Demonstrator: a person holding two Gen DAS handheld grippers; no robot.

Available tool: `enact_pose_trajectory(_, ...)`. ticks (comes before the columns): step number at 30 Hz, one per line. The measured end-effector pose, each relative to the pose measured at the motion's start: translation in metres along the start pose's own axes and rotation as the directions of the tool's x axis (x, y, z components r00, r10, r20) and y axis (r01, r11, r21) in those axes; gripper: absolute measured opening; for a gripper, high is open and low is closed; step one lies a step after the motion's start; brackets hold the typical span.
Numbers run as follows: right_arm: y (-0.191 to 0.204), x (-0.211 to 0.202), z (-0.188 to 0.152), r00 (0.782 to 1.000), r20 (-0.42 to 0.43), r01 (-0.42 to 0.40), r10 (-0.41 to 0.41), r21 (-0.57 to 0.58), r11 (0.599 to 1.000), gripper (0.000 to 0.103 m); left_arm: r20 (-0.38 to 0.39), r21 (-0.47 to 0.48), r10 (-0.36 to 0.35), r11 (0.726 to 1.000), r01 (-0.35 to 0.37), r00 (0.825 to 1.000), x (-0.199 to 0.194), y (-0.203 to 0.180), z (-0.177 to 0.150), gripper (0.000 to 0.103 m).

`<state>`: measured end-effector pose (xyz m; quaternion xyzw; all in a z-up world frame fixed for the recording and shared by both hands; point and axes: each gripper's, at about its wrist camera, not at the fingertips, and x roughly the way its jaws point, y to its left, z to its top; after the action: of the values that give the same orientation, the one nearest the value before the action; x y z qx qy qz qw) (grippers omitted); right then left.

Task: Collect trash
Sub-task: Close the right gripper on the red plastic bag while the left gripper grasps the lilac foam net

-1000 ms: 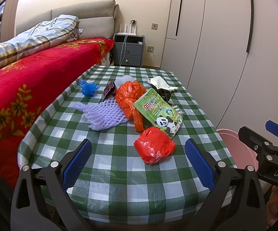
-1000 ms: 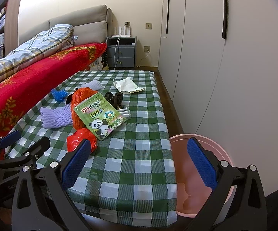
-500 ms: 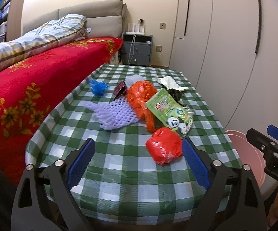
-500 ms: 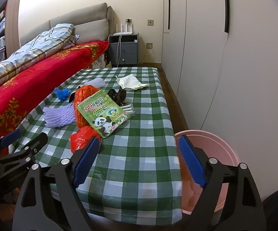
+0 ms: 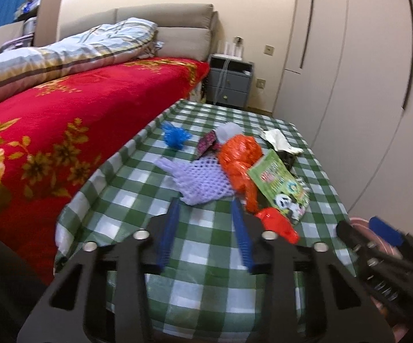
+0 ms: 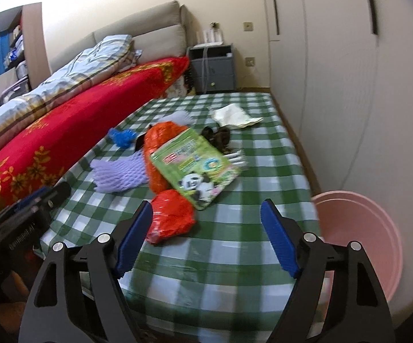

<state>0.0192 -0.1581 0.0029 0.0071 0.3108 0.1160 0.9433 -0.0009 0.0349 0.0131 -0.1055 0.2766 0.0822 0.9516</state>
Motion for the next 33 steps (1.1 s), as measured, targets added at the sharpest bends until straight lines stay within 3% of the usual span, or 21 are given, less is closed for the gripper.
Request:
enact_pose_trajectory(2, 0.007, 0.013, 0.0, 1.0, -0.011, -0.017, 0.017, -0.005, 1.0, 0.077, -0.002, -0.015, 0.006, 1.0, -0.006, 1.0, 0.003, 0.003, 0.002, 0.025)
enact_pose_trajectory(10, 0.019, 0.057, -0.003, 0.996, -0.079, -0.045, 0.044, -0.003, 0.999, 0.085, 0.0, -0.037, 0.039, 0.999, -0.039, 0.999, 0.024, 0.015, 0.011, 0.025)
enact_pose_trajectory(21, 0.024, 0.098, -0.018, 0.974, -0.214, -0.073, 0.073, 0.007, 0.997, 0.088, -0.077, -0.116, 0.076, 0.99, -0.085, 0.994, 0.062, 0.034, 0.017, 0.025)
enact_pose_trajectory(24, 0.03, 0.1, -0.02, 0.972, -0.223, -0.078, 0.07, -0.026, 0.997, 0.085, -0.096, -0.12, 0.074, 0.989, -0.085, 0.993, 0.073, 0.034, 0.017, 0.025)
enact_pose_trajectory(28, 0.034, 0.099, -0.019, 0.973, -0.219, -0.09, 0.077, -0.052, 0.995, 0.071, -0.14, -0.125, 0.061, 0.989, -0.079, 0.988, 0.09, 0.033, 0.015, 0.025)
enact_pose_trajectory(33, 0.029, 0.1, -0.017, 0.972, -0.219, -0.096, 0.087, -0.032, 0.995, 0.069, -0.158, -0.127, 0.044, 0.99, -0.065, 0.986, 0.102, 0.031, 0.015, 0.025)
